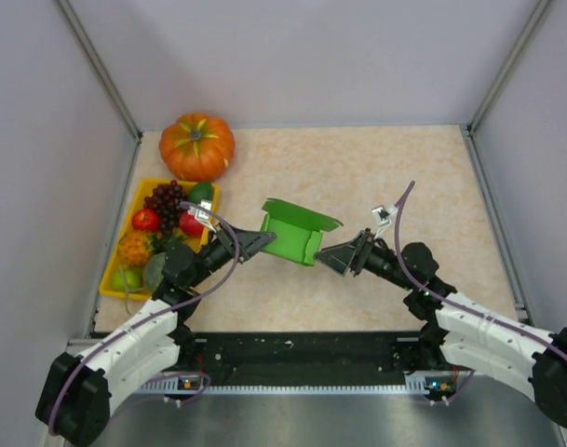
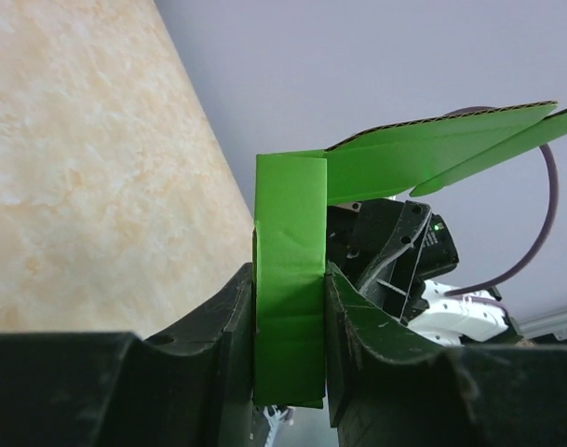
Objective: Fold the paper box
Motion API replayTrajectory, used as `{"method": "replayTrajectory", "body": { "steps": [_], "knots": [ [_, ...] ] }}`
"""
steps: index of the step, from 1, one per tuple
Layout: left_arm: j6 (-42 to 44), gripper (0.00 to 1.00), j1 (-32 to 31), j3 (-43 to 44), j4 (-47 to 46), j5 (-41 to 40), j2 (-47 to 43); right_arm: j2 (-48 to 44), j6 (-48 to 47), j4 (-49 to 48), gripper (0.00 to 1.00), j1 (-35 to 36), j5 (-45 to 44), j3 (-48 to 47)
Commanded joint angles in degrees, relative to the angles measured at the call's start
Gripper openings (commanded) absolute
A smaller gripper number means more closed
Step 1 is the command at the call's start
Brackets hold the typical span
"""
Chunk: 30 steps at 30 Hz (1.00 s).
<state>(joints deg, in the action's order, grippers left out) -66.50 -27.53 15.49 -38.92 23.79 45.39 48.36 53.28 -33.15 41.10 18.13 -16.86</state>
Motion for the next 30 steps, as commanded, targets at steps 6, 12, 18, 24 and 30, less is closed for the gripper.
{"method": "replayTrajectory", "body": {
  "steps": [6, 12, 18, 24, 30],
  "knots": [
    [-11.09, 0.28, 0.19, -2.47, -20.66, 4.5, 2.77, -1.25, 0.86, -12.81, 0.73, 0.12, 4.37, 0.25],
    [-15.85, 0.27, 0.19, -2.92, -29.88, 7.14, 5.85, 1.03, 2.88, -21.23, 0.73, -0.14, 7.79, 0.16],
    [-17.96, 0.26, 0.11, -2.48, -34.03, 9.17, 8.05, 4.11, 6.14, -28.72, 0.68, -0.14, 11.66, -1.06],
    [-19.36, 0.25, 0.11, -2.21, -37.63, 10.92, 9.81, 6.05, 7.63, -33.56, 0.6, -0.14, 13.95, -2.03],
    [-20.42, 0.24, -0.33, -1.42, -40.97, 13.82, 12.44, 6.04, 7.54, -33.21, 0.57, -0.06, 14.56, -3.44]
  ]
}}
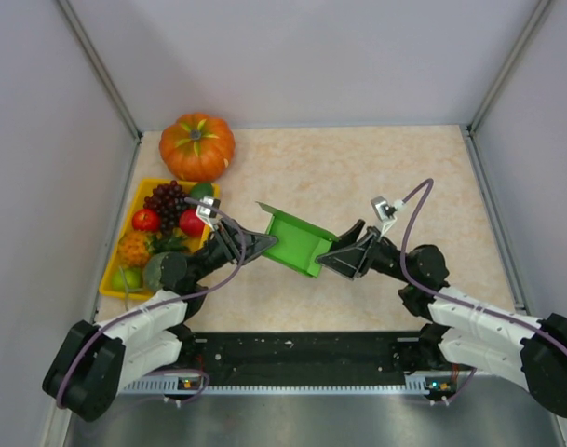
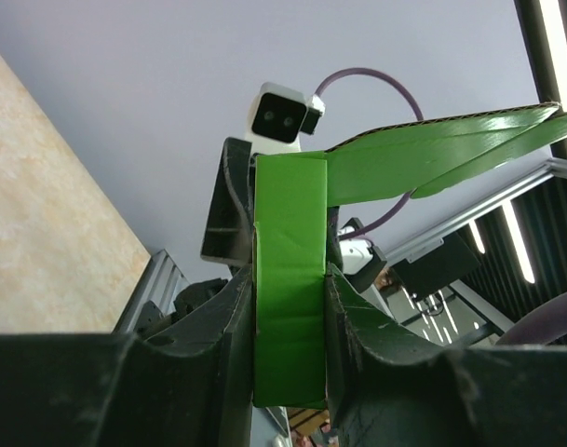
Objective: Fold the paper box
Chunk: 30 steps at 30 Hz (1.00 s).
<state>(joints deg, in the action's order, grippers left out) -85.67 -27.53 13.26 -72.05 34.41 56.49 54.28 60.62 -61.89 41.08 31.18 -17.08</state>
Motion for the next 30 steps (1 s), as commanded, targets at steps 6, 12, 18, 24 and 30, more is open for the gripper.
{"method": "replayTrajectory", "body": {
  "steps": [6, 12, 18, 24, 30],
  "knots": [
    [-1.26, 0.23, -0.68, 0.45, -9.51, 2.41, 2.13, 0.12, 0.38, -3.85, 0.47, 0.14, 1.6, -3.31],
    [0.06, 0.22, -1.3, 0.81, -8.29, 1.8, 1.87, 1.27, 0.64, -4.47, 0.26, 0.58, 0.99, -3.57],
    [6.2, 0.21, -2.0, 1.77, 0.93, 1.19, -1.9, 2.14, 0.29, 0.27, 0.0, 1.28, -1.64, -4.89],
    [14.63, 0.19, -2.09, 4.14, 17.45, 0.04, -9.99, -1.54, -2.25, 10.78, 0.0, 1.37, -6.47, -3.57],
    [19.57, 0.18, -2.09, 5.55, 26.69, -2.16, -15.44, -4.71, -1.39, 13.64, 0.0, 1.46, -9.64, -1.99]
  ]
}}
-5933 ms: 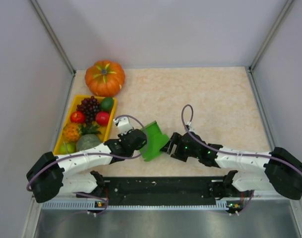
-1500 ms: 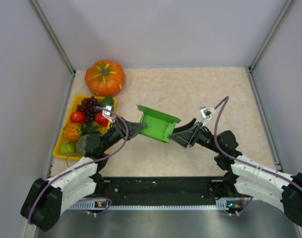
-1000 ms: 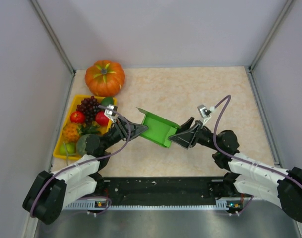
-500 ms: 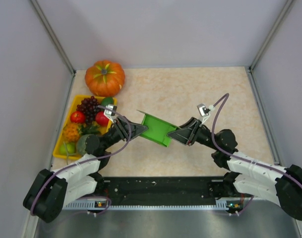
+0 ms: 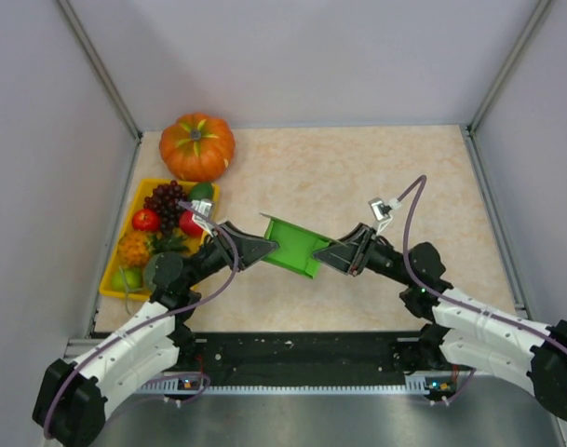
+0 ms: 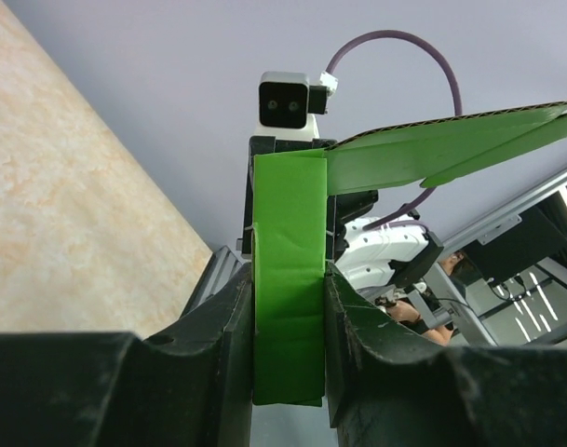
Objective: Fold the paper box
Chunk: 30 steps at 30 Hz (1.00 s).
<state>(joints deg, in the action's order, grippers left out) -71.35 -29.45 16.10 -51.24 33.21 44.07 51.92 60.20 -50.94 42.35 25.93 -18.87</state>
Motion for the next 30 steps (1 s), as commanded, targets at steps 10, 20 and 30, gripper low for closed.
{"method": "replayTrajectory", "body": {
  "steps": [10, 20, 30],
  "knots": [
    [4.2, 0.16, -0.17, 2.36, 4.75, -2.36, -3.29, -5.34, -1.14, 14.71, 0.02, 0.72, -8.01, -3.36],
    [7.98, 0.14, -0.17, 2.97, 8.08, -5.97, -4.61, -17.37, -1.75, 32.3, 0.73, 1.07, -9.77, -1.43],
    [12.46, 0.13, -0.17, 5.35, 15.12, -4.82, -5.4, -13.78, -5.09, 39.07, 0.56, 2.64, -12.64, -7.84]
  ]
}}
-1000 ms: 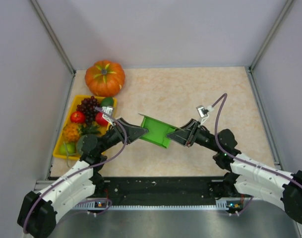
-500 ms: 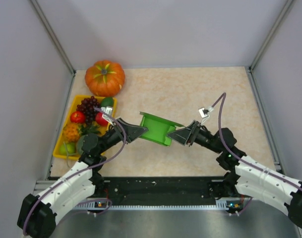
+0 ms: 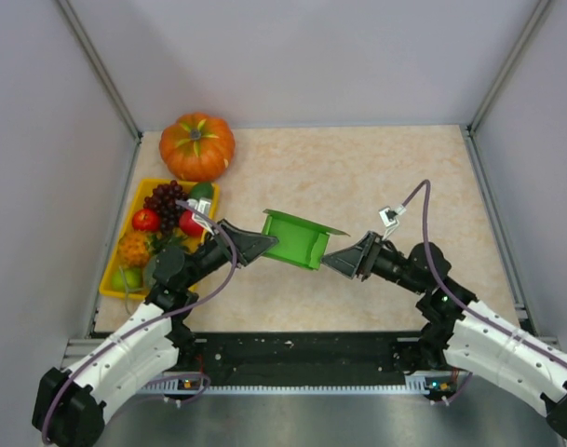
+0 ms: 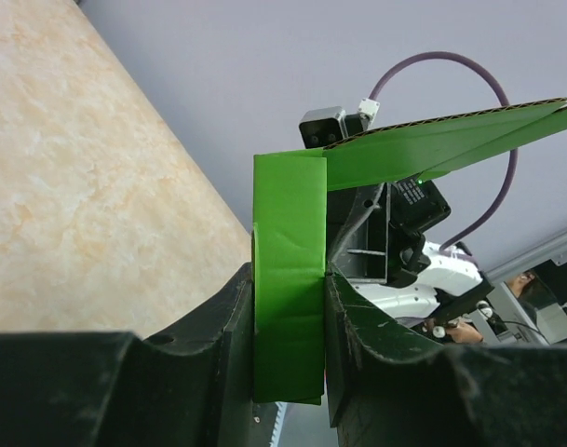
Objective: Fold the paper box
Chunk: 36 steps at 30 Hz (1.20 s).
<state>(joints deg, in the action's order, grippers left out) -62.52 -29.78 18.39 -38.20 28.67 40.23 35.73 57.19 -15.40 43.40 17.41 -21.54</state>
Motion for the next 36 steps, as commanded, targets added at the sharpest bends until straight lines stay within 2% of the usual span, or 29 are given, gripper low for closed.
{"method": "replayTrajectory", "body": {
  "steps": [1, 7, 10, 11, 16, 17, 20, 23, 26, 29, 30, 36],
  "knots": [
    [3.98, 0.13, 0.16, 3.14, 2.51, -0.36, -1.9, 2.77, -2.34, 4.14, 0.55, 2.21, -5.44, -5.53],
    [6.53, 0.12, 0.07, 3.84, 6.46, -1.68, -3.4, 6.11, -4.01, 2.21, 0.49, 5.02, -10.28, -7.98],
    [7.41, 0.11, 0.07, 4.46, 7.78, -2.12, -3.84, 7.43, -4.54, 2.83, 0.42, 5.91, -12.04, -9.3],
    [8.11, 0.11, -0.1, 4.63, 8.13, -2.38, -4.01, 7.78, -4.54, 3.26, 0.36, 5.91, -12.4, -9.83],
    [10.84, 0.1, -1.16, 6.13, 12.61, -4.67, -4.98, 12.96, -5.07, 10.55, 0.21, 8.1, -17.23, -15.1],
    [11.45, 0.1, -1.24, 6.3, 13.23, -5.37, -5.16, 13.58, -4.98, 11.78, 0.15, 8.98, -18.71, -15.89],
    [12.86, 0.1, -1.68, 6.66, 15.08, -6.86, -5.68, 16.48, -5.68, 15.31, 0.13, 11.0, -22.76, -18.97],
    [13.48, 0.1, -1.86, 6.83, 16.04, -7.66, -5.69, 20.25, -5.86, 21.53, 0.11, 12.41, -27.42, -22.13],
    [14.18, 0.09, -2.12, 6.83, 16.75, -8.36, -5.51, 26.12, -5.69, 27.06, 0.0, 13.55, -29.35, -26.61],
    [14.62, 0.09, -2.39, 7.18, 18.32, -9.59, -4.99, 32.97, -5.16, 35.4, 0.0, 17.41, -37.94, -32.93],
    [14.71, 0.09, -2.39, 7.27, 18.59, -10.2, -4.81, 35.44, -4.81, 42.05, 0.0, 19.16, -42.59, -35.13],
    [14.71, 0.1, -2.39, 6.75, 18.51, -10.82, -3.23, 46.17, -1.29, 55.55, 0.0, 23.92, -54.74, -44.11]
  ]
}}
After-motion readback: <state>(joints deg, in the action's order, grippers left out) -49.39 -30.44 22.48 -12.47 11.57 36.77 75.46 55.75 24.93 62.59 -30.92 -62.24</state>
